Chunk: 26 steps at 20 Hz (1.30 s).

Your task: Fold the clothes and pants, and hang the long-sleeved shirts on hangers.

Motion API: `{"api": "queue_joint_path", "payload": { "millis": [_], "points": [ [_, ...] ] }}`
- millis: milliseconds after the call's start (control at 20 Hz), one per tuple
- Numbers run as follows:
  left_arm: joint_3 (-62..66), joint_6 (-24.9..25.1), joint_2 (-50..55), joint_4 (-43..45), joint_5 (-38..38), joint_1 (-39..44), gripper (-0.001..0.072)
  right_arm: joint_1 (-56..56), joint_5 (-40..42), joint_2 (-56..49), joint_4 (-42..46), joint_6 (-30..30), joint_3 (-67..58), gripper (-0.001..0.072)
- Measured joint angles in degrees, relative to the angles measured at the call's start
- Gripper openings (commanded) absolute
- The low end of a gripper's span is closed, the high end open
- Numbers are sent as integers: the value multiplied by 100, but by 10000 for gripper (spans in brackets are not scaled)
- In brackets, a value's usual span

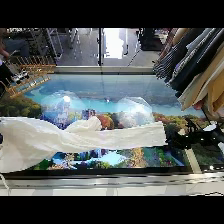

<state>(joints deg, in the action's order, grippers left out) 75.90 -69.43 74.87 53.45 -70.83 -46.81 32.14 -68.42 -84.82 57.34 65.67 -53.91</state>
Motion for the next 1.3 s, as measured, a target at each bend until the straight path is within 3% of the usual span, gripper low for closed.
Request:
{"api": "queue_joint_path", "payload": {
  "millis": [100,150,200,400,600,750,1050,1150,1300],
  "points": [
    [0,0,-2,2,-31,0,10,37,48,-127,-293,-232,72,332],
    [0,0,-2,2,-35,0,11,-2,81,-205,-452,-352,96,210],
    [0,0,-2,0,-44,0,11,-74,190,-269,-555,-444,118,25],
    [4,2,-94,-260,-48,-39,10,-492,743,-275,-752,-634,2,21],
    [243,234,-640,-1585,-48,-293,9,-588,426,739,-986,-684,-713,20],
    [774,413,-1335,-3543,125,-693,11,-361,319,2052,-1067,-601,-1569,20],
    [1895,1128,-2476,-8981,1392,-2072,10,903,1211,4242,-841,-269,-3318,19],
    [2070,1244,-2592,-10142,1609,-2684,10,1257,1410,4540,-627,-214,-3825,19],
    [2181,1161,-2463,-10651,1639,-3534,10,1519,1563,4669,-144,-122,-4376,19]
  ]
}}
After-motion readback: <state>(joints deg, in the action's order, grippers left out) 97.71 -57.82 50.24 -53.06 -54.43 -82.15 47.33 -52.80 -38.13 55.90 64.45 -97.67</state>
